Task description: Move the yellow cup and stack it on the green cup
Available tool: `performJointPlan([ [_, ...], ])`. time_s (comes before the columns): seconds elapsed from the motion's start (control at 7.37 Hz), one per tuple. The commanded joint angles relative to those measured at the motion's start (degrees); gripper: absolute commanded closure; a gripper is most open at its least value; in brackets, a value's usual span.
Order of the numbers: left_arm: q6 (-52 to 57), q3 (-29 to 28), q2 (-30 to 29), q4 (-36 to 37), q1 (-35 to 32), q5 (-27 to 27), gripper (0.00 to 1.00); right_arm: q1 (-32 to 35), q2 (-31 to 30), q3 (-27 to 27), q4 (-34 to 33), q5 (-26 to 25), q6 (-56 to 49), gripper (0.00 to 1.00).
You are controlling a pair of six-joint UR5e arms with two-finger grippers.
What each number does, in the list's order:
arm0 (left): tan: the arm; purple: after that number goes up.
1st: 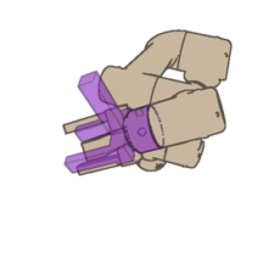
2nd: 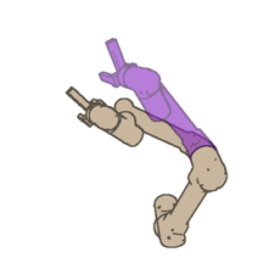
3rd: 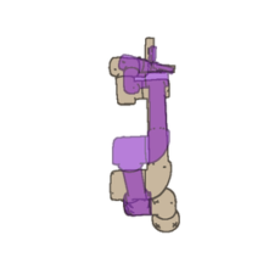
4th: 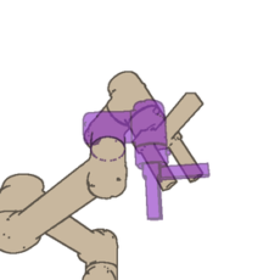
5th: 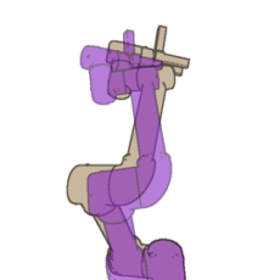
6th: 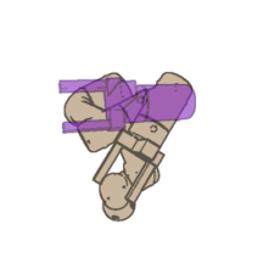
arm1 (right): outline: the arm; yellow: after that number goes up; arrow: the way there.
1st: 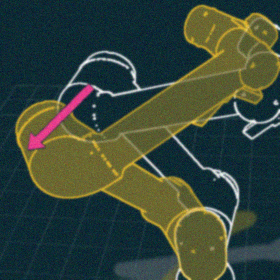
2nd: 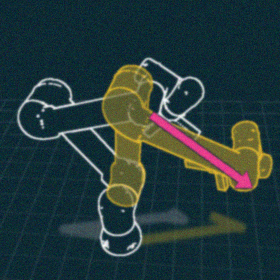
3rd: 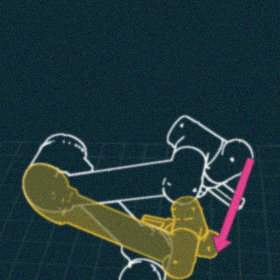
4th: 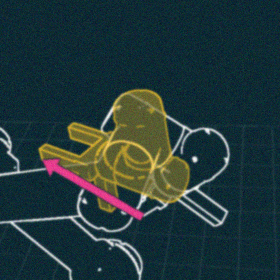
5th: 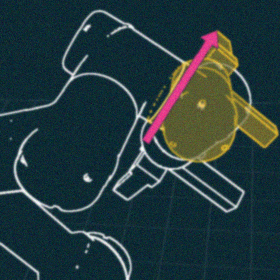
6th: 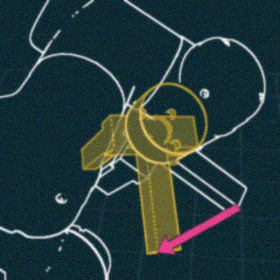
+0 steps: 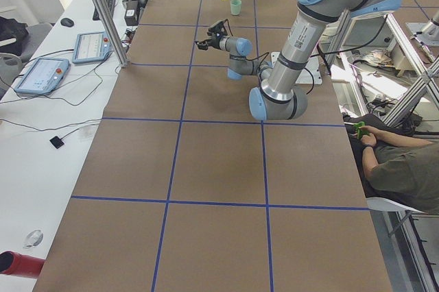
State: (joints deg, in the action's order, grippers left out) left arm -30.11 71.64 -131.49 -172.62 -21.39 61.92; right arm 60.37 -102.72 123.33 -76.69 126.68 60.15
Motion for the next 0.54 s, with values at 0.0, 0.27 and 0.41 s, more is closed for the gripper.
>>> performJointPlan([
  [0.0,-0.04,-0.53,0.00,0.18,-0.67,-0.22,0.01,-0.33,-1.87,-0.72,0.13,-0.21,0.14,1.00],
  [0.27,-0.04,-0.71,0.00,0.18,-0.67,-0.22,0.01,-1.56,-3.52,-1.69,0.13,0.49,-0.03,1.00],
  [0.41,-0.04,-0.71,0.09,0.18,-0.67,-0.22,0.01,-2.09,-3.97,-1.87,0.13,0.58,-0.30,1.00],
])
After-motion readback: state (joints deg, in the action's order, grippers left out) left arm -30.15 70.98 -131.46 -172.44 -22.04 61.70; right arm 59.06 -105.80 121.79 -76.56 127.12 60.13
